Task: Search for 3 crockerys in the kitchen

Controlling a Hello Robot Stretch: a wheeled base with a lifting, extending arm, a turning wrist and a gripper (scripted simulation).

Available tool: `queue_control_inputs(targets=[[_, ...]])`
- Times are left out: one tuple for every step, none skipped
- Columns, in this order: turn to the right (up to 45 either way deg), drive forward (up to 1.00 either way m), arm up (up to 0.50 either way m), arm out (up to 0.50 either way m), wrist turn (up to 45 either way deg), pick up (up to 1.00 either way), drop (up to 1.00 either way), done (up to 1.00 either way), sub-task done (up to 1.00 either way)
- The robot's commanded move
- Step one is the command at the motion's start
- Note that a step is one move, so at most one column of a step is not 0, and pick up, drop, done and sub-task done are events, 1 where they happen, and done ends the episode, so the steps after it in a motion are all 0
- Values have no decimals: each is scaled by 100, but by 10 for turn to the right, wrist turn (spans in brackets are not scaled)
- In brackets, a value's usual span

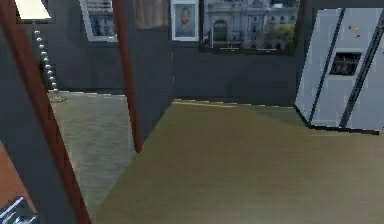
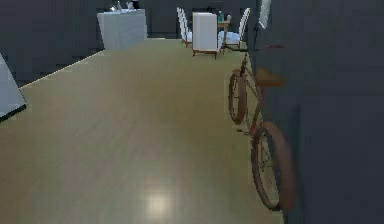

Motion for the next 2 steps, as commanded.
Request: queue_control_inputs(targets=[[450,0,0,0,0,0,0,0,0],[30,0,0,0,0,0,0,0,0]])
